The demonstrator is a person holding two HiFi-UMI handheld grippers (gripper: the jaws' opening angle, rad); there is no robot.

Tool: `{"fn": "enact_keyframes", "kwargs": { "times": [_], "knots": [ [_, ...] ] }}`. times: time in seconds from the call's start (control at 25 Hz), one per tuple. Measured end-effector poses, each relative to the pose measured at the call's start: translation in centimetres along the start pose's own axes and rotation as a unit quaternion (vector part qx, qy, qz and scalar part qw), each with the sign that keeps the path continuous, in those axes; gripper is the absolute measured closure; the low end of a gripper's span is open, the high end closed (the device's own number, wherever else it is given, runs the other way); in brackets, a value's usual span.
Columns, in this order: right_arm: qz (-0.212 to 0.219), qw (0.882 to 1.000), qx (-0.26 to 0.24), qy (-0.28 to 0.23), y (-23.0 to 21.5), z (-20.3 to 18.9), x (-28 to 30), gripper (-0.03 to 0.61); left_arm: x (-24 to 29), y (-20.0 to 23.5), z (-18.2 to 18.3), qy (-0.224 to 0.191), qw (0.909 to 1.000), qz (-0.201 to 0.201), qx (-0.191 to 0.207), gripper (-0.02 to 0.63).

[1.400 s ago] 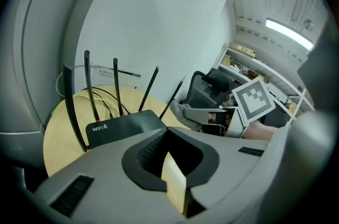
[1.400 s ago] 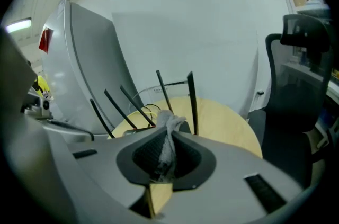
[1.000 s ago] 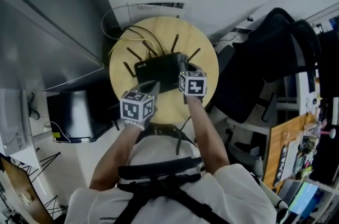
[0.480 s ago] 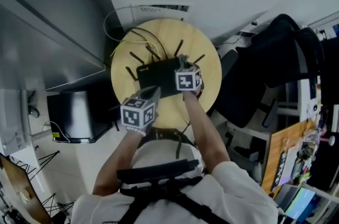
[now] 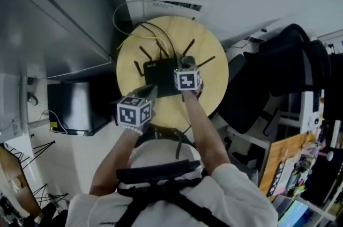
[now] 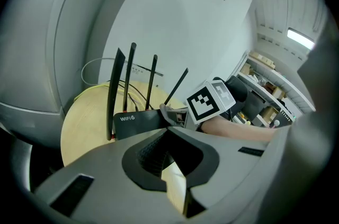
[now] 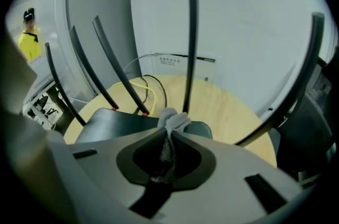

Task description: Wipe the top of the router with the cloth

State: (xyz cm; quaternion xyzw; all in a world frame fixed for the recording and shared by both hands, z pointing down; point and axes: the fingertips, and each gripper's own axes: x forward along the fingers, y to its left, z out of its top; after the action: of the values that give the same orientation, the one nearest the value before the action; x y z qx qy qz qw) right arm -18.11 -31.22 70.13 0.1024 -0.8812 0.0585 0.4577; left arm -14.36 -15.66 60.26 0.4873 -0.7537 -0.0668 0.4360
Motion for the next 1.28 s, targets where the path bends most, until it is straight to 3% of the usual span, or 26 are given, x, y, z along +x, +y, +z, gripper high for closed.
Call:
{"fn": "enact_keyframes", "kwargs": {
  "times": [0.76, 1.04, 1.28],
  "knots": [
    [0.141, 0.988, -0.062, 0.028, 13.5, 0.3, 0.5, 0.541, -4.2, 2.9, -1.5, -0.026, 0.9985, 0.035, -0.034, 0.617],
    [0.167, 0.981, -0.090, 0.033, 16.5, 0.3, 0.5, 0.541, -5.4, 3.6, -1.7, -0.036, 0.9975, 0.044, -0.042, 0.617],
    [0.173, 0.982, -0.066, 0.027, 16.2, 0.5, -1.1, 0.541, -5.5, 3.9, -1.6, -0.037, 0.9973, 0.045, -0.045, 0.617]
  ]
}}
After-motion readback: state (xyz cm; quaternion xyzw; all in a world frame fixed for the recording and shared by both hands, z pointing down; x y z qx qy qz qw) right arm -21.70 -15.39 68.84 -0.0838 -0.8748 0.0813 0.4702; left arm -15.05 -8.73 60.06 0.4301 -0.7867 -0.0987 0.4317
